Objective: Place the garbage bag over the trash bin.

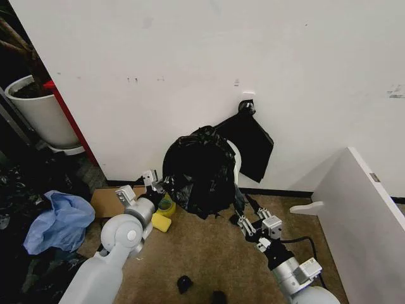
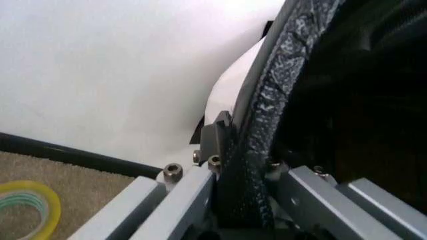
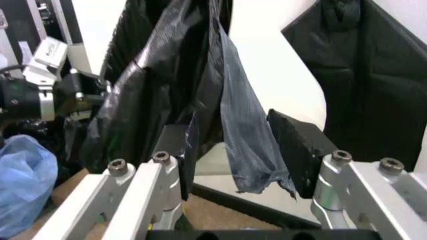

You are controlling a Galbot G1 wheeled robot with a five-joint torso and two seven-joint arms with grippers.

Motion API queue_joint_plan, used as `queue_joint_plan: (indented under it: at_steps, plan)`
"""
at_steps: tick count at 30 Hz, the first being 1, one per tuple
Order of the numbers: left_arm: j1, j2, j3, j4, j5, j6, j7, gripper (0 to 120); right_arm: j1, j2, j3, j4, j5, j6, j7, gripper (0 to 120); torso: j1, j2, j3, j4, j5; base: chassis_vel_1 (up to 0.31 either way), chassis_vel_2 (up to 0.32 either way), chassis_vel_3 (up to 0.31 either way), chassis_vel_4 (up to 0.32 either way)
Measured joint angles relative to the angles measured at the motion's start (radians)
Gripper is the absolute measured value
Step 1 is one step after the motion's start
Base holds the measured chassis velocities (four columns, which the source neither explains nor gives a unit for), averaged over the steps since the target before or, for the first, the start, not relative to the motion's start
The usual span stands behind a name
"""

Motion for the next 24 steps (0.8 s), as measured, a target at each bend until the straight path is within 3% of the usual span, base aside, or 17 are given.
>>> queue_joint_plan:
  at_steps: [3, 8, 10, 13, 24]
  plan:
    - [0.0, -0.001, 0.001, -0.001, 0.0, 0.0, 0.0, 0, 0.007, 0.001, 0.001, -0.01, -0.001, -0.003, 0.003, 39, 0.0, 0.0, 0.0, 0.0001, 0.0, 0.0, 0.0, 0.0, 0.0]
    - [0.0, -0.001, 0.002, -0.005, 0.001, 0.0, -0.001, 0, 0.015, -0.001, 0.008, -0.024, 0.0, -0.006, 0.015, 25, 0.0, 0.0, 0.0, 0.0, 0.0, 0.0, 0.0, 0.0, 0.0]
    - [0.001, -0.002, 0.003, -0.005, 0.001, 0.0, -0.001, 0, 0.017, 0.0, 0.009, -0.028, 0.001, -0.006, 0.017, 10, 0.0, 0.0, 0.0, 0.0001, -0.0001, 0.0, 0.0, 0.0, 0.0]
    - [0.002, -0.002, 0.004, -0.005, 0.001, 0.0, -0.001, 0, 0.02, 0.003, 0.009, -0.034, 0.001, -0.005, 0.019, 1, 0.0, 0.0, 0.0, 0.0001, 0.0, 0.0, 0.0, 0.0, 0.0]
    - [0.011, -0.002, 0.005, -0.026, 0.001, 0.004, -0.001, 0, 0.035, 0.021, 0.011, -0.075, -0.017, 0.006, 0.036, 0, 0.0, 0.0, 0.0, 0.0, 0.0, 0.0, 0.0, 0.0, 0.0]
